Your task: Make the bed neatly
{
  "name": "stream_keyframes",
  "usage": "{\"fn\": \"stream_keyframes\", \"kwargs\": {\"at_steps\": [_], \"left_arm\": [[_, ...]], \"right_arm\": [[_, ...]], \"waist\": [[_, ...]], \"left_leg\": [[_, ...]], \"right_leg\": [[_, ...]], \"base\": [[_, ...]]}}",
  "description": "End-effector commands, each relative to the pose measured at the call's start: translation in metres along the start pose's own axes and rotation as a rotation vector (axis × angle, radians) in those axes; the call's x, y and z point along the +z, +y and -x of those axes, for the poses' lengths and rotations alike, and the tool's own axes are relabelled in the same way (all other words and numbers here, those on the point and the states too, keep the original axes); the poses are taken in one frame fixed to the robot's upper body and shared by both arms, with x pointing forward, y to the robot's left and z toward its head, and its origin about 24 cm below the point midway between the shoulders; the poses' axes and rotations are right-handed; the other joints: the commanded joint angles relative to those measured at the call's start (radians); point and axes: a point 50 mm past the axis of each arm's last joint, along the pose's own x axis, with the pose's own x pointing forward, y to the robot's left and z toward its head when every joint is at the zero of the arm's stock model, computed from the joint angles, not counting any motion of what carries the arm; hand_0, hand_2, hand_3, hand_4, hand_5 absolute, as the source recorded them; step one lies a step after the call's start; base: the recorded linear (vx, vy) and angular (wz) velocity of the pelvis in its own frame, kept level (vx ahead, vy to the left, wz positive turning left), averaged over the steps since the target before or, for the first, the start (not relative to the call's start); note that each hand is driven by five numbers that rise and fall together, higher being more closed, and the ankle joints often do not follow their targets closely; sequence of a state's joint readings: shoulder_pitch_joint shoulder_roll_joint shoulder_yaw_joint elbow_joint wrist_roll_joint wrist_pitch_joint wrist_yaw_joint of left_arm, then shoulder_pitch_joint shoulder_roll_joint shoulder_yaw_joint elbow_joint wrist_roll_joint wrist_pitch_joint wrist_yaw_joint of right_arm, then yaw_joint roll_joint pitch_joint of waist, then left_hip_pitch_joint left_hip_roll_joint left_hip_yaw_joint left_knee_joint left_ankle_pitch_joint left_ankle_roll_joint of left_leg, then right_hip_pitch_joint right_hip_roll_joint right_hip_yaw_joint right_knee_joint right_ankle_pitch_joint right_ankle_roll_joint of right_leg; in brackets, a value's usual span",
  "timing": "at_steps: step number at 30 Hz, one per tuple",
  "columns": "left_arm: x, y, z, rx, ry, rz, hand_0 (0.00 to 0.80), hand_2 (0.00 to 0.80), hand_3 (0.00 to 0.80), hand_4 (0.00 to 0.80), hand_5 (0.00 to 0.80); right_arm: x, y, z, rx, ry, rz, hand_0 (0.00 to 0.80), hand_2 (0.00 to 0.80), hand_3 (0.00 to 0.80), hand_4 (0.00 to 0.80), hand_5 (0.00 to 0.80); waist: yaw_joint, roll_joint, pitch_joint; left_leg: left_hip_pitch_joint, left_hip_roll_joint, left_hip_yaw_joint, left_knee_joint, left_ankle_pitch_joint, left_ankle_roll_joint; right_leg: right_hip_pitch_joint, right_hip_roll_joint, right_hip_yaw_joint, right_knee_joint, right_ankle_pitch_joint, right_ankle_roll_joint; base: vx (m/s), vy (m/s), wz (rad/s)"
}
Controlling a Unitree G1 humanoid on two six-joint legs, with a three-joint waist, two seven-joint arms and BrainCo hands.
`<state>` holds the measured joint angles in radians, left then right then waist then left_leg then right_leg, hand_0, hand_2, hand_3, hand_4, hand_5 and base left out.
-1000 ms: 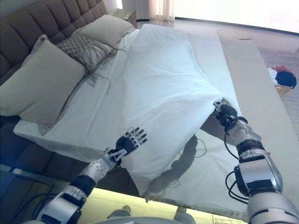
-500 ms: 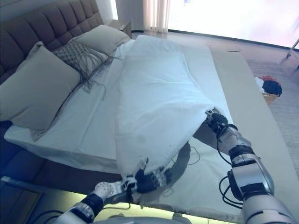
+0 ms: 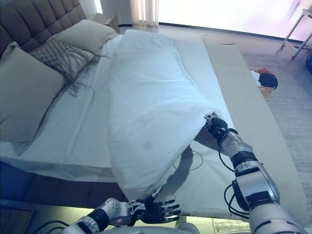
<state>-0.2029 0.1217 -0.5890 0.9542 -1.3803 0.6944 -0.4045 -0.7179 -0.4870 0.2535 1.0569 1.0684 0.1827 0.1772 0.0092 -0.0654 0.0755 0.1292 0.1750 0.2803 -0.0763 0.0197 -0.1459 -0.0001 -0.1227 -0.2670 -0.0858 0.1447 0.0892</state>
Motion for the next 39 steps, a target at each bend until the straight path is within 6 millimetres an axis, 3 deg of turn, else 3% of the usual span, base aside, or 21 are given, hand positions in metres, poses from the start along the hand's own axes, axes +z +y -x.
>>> {"fn": "stream_keyframes", "kwargs": {"at_steps": [1, 6, 10, 15, 25, 39], "left_arm": [[0.014, -0.051, -0.029, -0.155, -0.080, -0.027, 0.000, 0.000, 0.000, 0.000, 0.000], [0.032, -0.078, -0.035, -0.253, -0.252, 0.002, 0.000, 0.000, 0.000, 0.000, 0.000], [0.054, -0.116, -0.037, -0.346, -0.396, 0.045, 0.000, 0.000, 0.000, 0.000, 0.000], [0.067, -0.144, -0.038, -0.437, -0.518, 0.102, 0.000, 0.000, 0.000, 0.000, 0.000], [0.063, -0.182, -0.047, -0.540, -0.539, 0.082, 0.000, 0.000, 0.000, 0.000, 0.000], [0.055, -0.225, -0.051, -0.644, -0.497, 0.021, 0.000, 0.000, 0.000, 0.000, 0.000]], "right_arm": [[0.064, 0.037, 0.003, 0.179, -0.213, 0.013, 0.800, 0.800, 0.800, 0.800, 0.800], [0.057, 0.043, 0.004, 0.225, -0.210, 0.006, 0.800, 0.800, 0.800, 0.800, 0.800], [0.050, 0.052, 0.005, 0.265, -0.207, 0.022, 0.800, 0.800, 0.800, 0.800, 0.800], [0.042, 0.061, 0.006, 0.307, -0.161, 0.052, 0.800, 0.800, 0.800, 0.800, 0.800], [0.041, 0.073, 0.002, 0.357, -0.123, 0.076, 0.800, 0.800, 0.800, 0.800, 0.800], [0.040, 0.088, -0.001, 0.424, -0.071, 0.105, 0.800, 0.800, 0.800, 0.800, 0.800]], "waist": [[-0.033, -0.026, 0.016], [-0.066, -0.024, 0.018], [-0.096, -0.027, 0.025], [-0.137, -0.042, 0.023], [-0.186, -0.044, 0.022], [-0.218, -0.027, 0.008]], "left_leg": [[-0.031, 0.078, 0.027, -0.011, 0.019, -0.021], [-0.002, 0.087, 0.056, -0.011, 0.018, -0.029], [0.010, 0.099, 0.078, -0.011, 0.023, -0.037], [0.027, 0.109, 0.104, -0.011, 0.025, -0.045], [0.029, 0.116, 0.149, -0.005, 0.033, -0.055], [0.040, 0.107, 0.164, -0.009, 0.033, -0.058]], "right_leg": [[0.066, -0.026, -0.006, -0.001, -0.063, 0.083], [0.082, -0.017, 0.017, 0.001, -0.070, 0.078], [0.082, -0.011, 0.035, 0.008, -0.076, 0.073], [0.084, -0.002, 0.058, 0.008, -0.080, 0.069], [0.065, 0.003, 0.097, 0.005, -0.071, 0.069], [0.057, -0.004, 0.113, 0.006, -0.067, 0.068]], "base": [[0.032, -0.029, -0.15], [0.041, -0.016, -0.17], [0.007, -0.031, -0.13], [0.024, -0.037, -0.13], [-0.010, -0.007, -0.10], [-0.003, 0.006, -0.01]]}}
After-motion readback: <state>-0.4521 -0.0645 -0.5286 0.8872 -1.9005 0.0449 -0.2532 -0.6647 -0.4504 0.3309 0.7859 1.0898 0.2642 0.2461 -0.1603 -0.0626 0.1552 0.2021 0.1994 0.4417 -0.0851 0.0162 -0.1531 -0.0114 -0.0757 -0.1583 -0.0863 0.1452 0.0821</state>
